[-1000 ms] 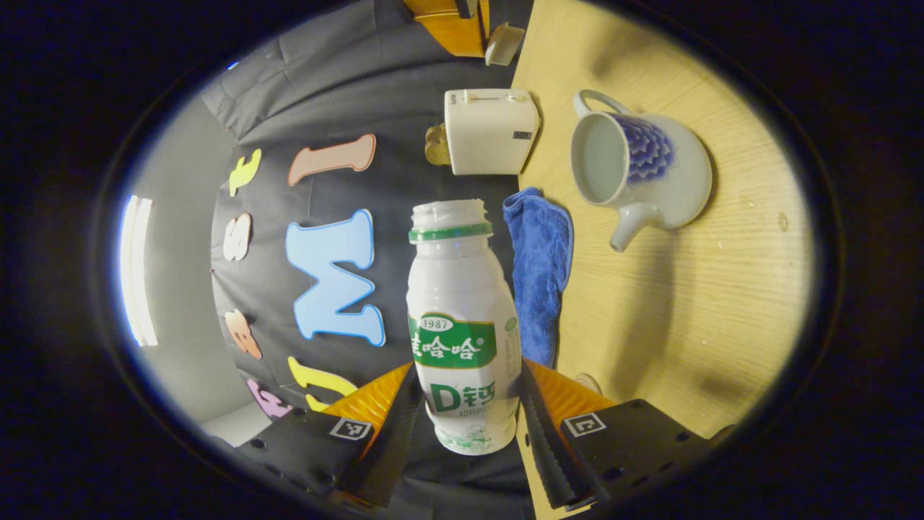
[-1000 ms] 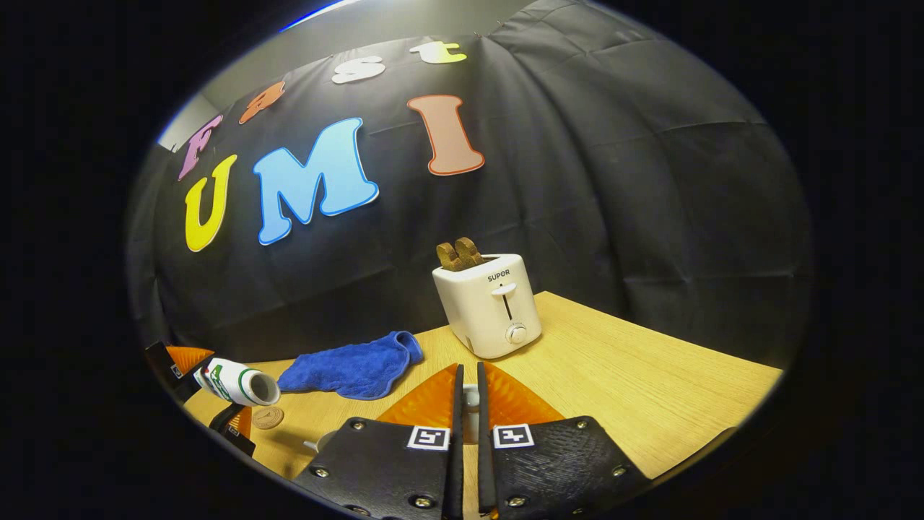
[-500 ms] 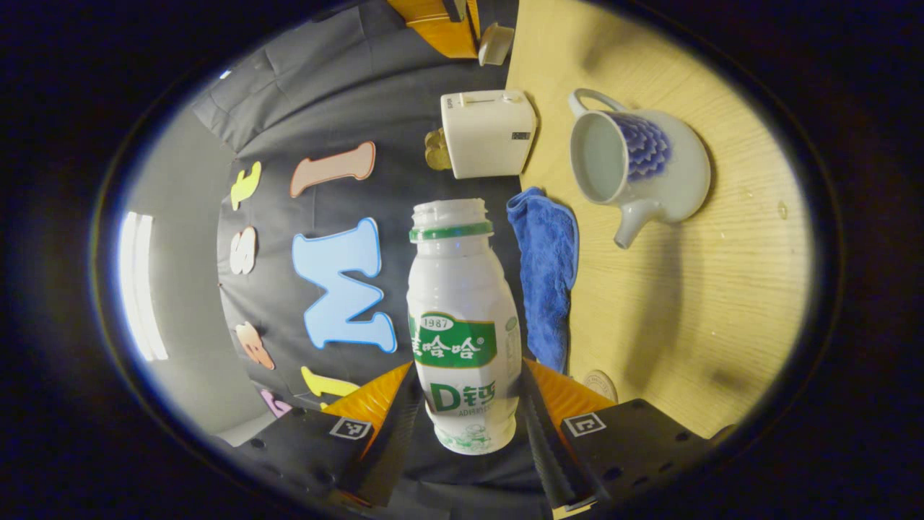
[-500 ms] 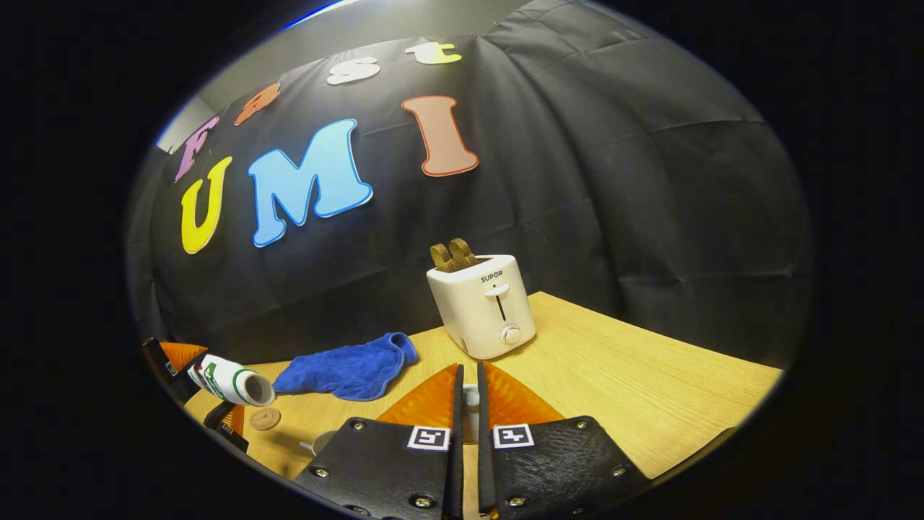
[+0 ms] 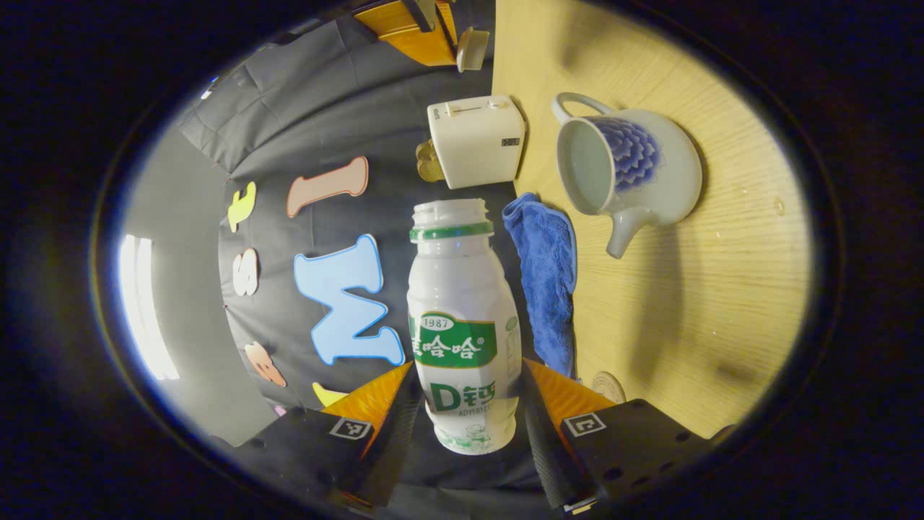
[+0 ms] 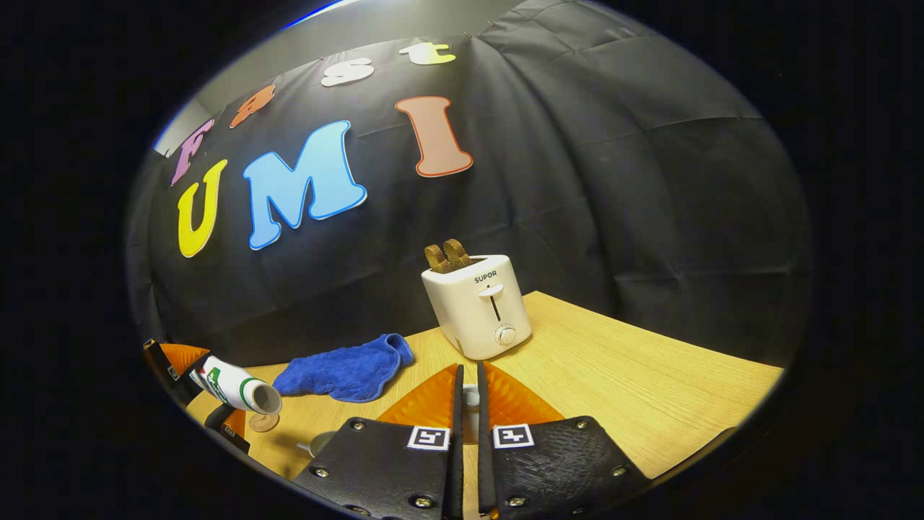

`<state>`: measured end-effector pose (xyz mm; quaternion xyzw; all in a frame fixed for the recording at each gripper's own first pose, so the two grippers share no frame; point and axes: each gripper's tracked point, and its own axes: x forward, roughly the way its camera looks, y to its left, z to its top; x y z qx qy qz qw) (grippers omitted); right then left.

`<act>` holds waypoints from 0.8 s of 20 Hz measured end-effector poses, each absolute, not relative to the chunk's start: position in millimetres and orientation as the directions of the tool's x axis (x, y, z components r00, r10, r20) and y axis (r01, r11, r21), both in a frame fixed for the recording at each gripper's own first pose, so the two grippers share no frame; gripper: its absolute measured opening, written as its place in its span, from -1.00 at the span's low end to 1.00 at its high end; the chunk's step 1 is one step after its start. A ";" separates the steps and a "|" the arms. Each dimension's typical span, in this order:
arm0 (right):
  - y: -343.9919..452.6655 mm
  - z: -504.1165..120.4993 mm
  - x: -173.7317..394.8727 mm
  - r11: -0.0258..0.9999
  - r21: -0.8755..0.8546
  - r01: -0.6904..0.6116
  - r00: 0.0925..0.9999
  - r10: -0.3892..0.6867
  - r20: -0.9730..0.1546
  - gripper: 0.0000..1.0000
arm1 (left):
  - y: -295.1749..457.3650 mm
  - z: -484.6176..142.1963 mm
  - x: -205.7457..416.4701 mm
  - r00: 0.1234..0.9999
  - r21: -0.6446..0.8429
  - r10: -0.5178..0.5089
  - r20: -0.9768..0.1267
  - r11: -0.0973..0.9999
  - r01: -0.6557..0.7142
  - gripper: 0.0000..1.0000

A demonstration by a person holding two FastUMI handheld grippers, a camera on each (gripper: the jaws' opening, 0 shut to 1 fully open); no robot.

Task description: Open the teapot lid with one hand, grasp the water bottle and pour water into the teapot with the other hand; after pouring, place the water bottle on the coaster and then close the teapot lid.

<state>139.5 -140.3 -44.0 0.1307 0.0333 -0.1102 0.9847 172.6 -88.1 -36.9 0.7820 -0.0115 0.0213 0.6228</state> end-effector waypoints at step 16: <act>-139.8 -45.0 140.1 0.942 0.249 0.223 0.974 -0.205 -0.098 -0.84 | -88.7 -33.4 174.8 0.998 0.959 0.000 0.061 -0.277 -0.059 0.63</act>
